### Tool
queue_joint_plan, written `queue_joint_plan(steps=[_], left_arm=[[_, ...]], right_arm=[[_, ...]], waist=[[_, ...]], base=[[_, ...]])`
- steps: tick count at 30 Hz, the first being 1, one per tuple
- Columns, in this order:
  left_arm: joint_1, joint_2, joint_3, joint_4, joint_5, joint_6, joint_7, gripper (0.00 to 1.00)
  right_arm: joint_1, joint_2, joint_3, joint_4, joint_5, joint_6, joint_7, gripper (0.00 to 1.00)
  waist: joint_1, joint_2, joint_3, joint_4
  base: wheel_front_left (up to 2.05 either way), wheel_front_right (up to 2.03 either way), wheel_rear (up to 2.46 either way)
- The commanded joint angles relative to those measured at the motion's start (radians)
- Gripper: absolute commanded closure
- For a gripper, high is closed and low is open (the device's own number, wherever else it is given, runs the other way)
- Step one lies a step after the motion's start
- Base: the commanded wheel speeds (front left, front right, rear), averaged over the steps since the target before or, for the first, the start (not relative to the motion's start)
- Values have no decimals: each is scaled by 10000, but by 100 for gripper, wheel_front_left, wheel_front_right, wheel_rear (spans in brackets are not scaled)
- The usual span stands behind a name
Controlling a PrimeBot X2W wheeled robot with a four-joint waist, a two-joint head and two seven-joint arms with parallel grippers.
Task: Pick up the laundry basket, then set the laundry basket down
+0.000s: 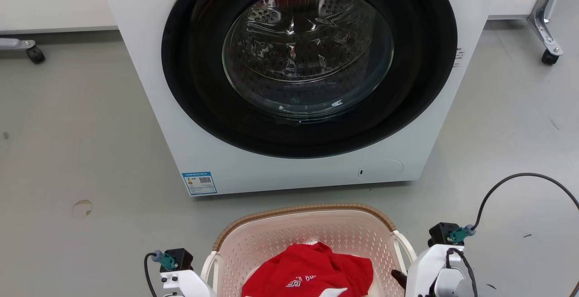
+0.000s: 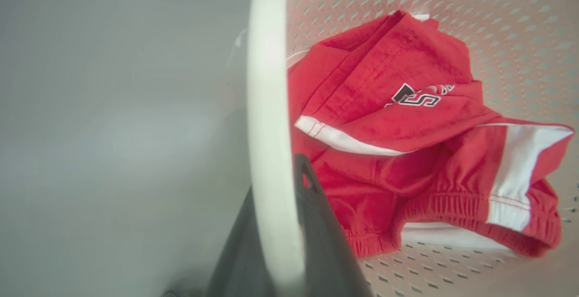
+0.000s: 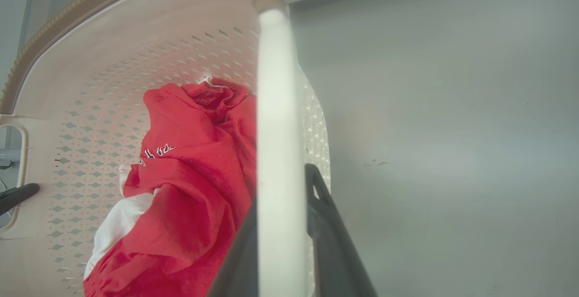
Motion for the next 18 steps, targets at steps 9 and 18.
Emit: queue_joint_plan(steps=[9,18], left_arm=[[-147,1541,150,579,-62,236,-121,100],[-177,1563,41,597,-151,236,-115,100]], right_arm=[[-277,-1268,-71,619,-52,-42,-215,100],[-283,-1268,-70,598,-54,-42,-203,100]], waist=[[0,0,-75,43],[0,0,-56,50]], base=[[0,0,0],[0,0,0]])
